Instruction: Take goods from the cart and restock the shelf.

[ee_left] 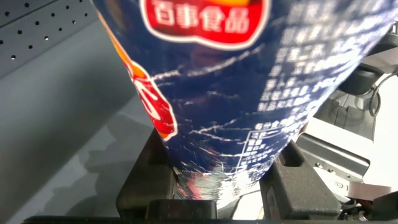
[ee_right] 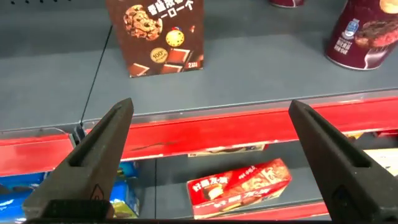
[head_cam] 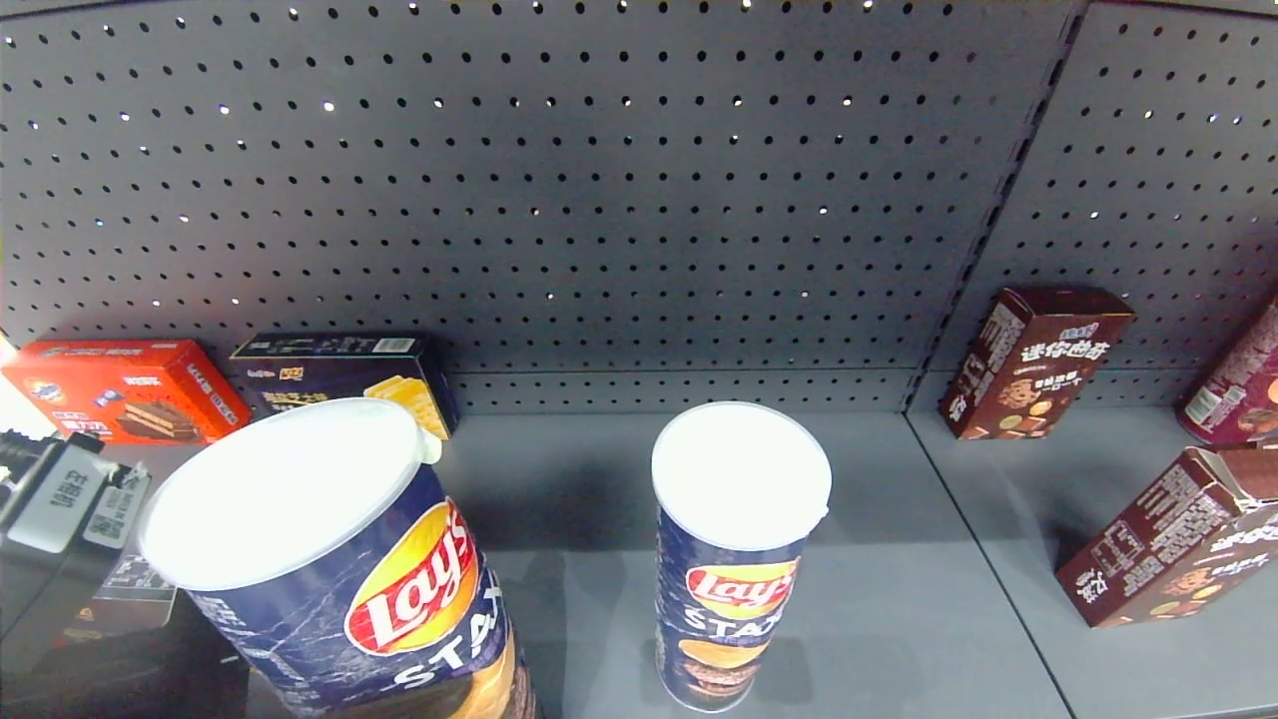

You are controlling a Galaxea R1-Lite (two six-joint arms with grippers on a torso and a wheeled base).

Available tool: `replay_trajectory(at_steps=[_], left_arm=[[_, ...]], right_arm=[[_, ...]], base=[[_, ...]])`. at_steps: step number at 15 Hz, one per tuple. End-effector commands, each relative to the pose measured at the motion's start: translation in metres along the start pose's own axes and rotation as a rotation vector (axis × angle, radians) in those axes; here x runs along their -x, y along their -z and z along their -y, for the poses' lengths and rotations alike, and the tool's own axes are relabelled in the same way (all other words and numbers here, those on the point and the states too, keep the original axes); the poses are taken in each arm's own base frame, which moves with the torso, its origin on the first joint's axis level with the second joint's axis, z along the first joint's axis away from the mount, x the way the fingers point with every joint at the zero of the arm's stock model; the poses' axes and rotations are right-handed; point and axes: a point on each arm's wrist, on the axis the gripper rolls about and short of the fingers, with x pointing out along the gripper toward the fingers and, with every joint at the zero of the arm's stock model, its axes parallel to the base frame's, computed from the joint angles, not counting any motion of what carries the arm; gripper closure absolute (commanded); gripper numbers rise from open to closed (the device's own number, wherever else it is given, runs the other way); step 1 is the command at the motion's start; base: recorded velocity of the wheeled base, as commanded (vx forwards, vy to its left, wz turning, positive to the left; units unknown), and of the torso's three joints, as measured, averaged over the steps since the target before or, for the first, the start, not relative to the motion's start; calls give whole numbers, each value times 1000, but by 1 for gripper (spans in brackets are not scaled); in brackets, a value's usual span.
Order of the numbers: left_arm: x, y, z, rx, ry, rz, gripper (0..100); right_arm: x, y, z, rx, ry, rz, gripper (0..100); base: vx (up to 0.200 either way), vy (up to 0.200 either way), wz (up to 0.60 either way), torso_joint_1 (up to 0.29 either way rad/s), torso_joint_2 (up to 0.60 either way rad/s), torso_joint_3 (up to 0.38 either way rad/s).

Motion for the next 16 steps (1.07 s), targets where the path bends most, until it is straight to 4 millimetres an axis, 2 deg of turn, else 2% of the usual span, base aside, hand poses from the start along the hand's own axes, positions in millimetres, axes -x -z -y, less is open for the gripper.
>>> replay_trajectory(at_steps=[1,3,4,8,11,12,15,16], left_arm=[[0,-3,-1,-2,-5,9,100],[0,-6,-1,-7,-6,18,100],[0,-7,-1,-8,-6,21,100],[-5,-13,-4,-9,-9,24,100],[-6,-27,-7,-25,-16,61,100],[-8,-41,-8,-38,-11,89,100],[-25,-62,-18,-55,-7,114,100],[-34,-75,-23,-66,-11,132,100]], right_arm=[[-1,3,0,12,-5,-7,0],[-2,2,-1,64,-48,30,0],[-2,8,-3,94,-150,-17,0],[-2,8,-4,89,-166,-20,0],[-2,8,-3,65,-154,-24,0],[-2,8,-3,41,-143,-29,0],[-2,8,-3,41,-143,-29,0],[-2,8,-3,41,-143,-29,0]], base=[[0,0,0,0,0,0],[0,0,0,0,0,0],[0,0,0,0,0,0],[0,0,0,0,0,0],[0,0,0,0,0,0],[0,0,0,0,0,0],[0,0,0,0,0,0],[0,0,0,0,0,0]])
